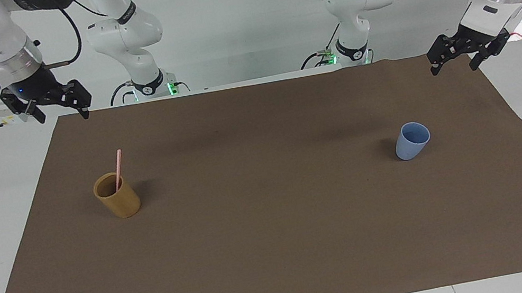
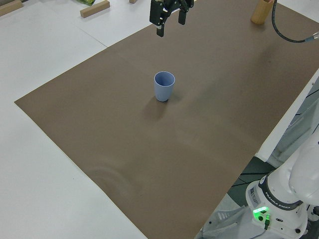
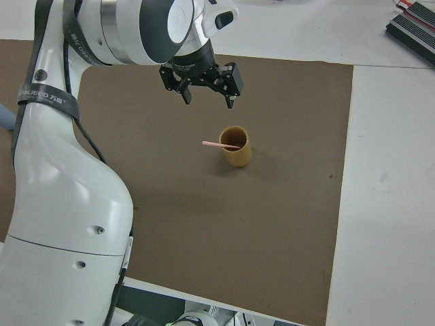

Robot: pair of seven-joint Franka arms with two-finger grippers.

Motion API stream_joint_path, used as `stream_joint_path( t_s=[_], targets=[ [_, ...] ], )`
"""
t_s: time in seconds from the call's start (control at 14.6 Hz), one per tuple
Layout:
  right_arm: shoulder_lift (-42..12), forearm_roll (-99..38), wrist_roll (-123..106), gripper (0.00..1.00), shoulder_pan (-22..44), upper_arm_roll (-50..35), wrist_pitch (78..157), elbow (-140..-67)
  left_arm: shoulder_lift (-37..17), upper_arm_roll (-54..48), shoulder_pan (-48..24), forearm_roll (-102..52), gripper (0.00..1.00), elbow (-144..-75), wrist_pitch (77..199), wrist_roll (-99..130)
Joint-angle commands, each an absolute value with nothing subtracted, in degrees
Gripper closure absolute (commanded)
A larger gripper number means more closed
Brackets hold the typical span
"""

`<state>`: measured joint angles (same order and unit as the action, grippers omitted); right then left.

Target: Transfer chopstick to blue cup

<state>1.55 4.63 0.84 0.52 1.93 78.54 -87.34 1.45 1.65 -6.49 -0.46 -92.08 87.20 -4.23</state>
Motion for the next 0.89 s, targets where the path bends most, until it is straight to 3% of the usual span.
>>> stream_joint_path(
  t_s=[0.0, 0.27, 0.48, 0.82],
  targets=[
    [2.6, 5.4, 0.3, 0.01, 1.4, 2.0, 78.8, -89.3, 1.7, 1.9, -6.5, 0.2, 0.0, -91.8, 86.6, -4.7],
    [2.6, 4.6, 0.6, 0.01, 1.5, 1.8, 79.2, -88.4, 1.8, 2.1, -6.9, 0.2, 0.0, -92.4, 87.3, -4.7],
    [2.6, 4.6, 0.4, 0.01, 1.1, 1.8, 79.0, -88.4, 4.5, 2.1, -6.2, 0.2, 0.0, -100.2, 96.9, -2.2],
    [2.8, 4.4, -0.1, 0.0, 1.0, 1.8, 78.8, -88.9, -2.4, 2.1, -7.9, 0.6, 0.02, -105.6, 105.4, 2.5]
  ],
)
